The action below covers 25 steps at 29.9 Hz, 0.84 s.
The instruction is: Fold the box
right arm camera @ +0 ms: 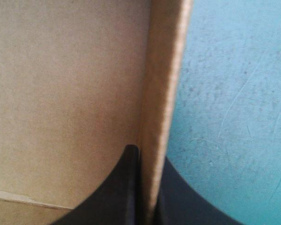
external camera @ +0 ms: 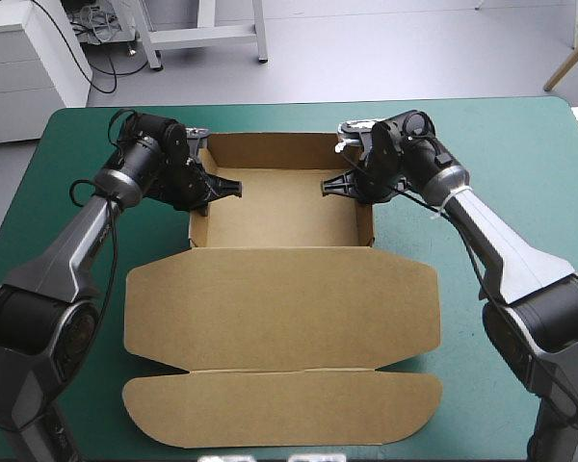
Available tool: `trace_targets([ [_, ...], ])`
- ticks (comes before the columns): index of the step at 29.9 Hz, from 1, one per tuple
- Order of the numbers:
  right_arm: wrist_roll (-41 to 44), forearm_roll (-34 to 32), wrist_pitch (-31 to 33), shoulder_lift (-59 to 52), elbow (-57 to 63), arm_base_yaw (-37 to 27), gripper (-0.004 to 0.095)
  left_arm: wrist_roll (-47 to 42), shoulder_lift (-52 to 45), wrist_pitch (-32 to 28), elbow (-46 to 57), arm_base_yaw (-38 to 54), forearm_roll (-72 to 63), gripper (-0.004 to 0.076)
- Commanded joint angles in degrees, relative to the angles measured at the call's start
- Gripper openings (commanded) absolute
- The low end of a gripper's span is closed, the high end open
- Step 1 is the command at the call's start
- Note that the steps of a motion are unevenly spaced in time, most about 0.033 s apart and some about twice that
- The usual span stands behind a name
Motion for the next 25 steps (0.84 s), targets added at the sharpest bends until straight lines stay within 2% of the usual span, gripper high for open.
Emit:
trace_targets([
  [1,-2.93,2.47,1.31,-2.38,-1.05,-1.31,-0.0019,0.71,-1.07,2.51,-2.55,-0.45,-1.64,-0.0010],
  [10,-3.34,6.22,1.31,3.20,-1.12,-1.36,-0.0018,1.96,1.35,2.51,-2.55,-1.46,-1.54,-0.0010],
  [19,-4.84,4.66,1.31,4.35,-1.12,-1.36,-0.0017,3.73,3.14,2.51,-2.55,-1.46,-1.54,-0.0010],
  [25,-4.84,0.65,1.31,4.35,-1.12,-1.36,-0.0017,3.75,3.99,2.51,-2.55,-1.46,-1.51,-0.0010],
])
